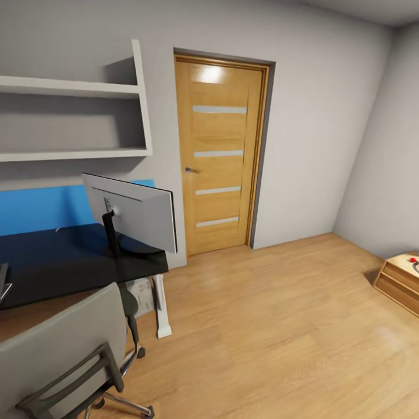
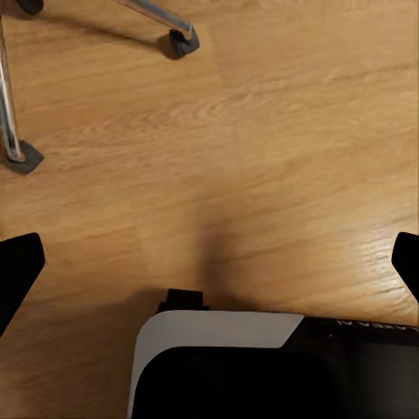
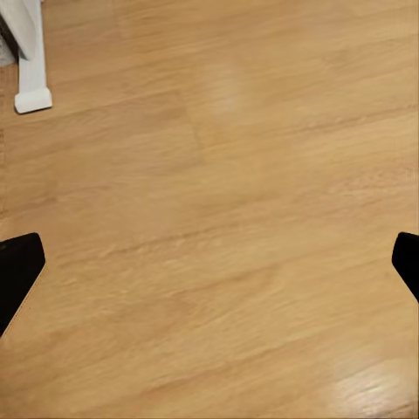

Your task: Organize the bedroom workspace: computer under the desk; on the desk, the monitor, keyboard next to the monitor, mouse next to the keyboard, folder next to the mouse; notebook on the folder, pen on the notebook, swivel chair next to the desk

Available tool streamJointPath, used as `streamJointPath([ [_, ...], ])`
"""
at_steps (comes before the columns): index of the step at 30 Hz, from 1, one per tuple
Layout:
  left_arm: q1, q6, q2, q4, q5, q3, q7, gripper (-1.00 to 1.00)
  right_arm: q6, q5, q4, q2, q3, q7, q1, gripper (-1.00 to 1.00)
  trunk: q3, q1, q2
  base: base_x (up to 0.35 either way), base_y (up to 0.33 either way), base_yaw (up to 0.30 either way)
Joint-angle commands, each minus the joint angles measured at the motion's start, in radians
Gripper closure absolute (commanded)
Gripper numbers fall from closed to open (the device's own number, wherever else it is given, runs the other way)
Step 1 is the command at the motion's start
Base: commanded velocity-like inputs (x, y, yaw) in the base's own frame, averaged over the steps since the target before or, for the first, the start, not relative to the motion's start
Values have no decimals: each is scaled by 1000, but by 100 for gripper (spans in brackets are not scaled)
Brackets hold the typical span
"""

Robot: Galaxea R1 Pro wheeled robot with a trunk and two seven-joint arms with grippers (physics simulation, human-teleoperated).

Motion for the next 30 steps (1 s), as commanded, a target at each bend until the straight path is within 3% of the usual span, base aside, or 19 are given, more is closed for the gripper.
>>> streamJointPath([
  [1, 0, -2, 0, 0, 8, 0, -1, -100, -3, -1, 0, 0, -1, 3, -1, -100, -3, 1, -1, 269, 232, 0],
  [11, 0, -4, -2, 0, 5, -2, -1, -100, -4, -1, 0, -2, -1, 3, -1, -100, -17, 1, -1, 73, 63, -79],
  [30, 0, -4, -2, 0, 6, -1, -1, -100, -5, 1, 0, -6, -2, 4, -1, -100, -30, 1, -1, 2, 2, -263],
])
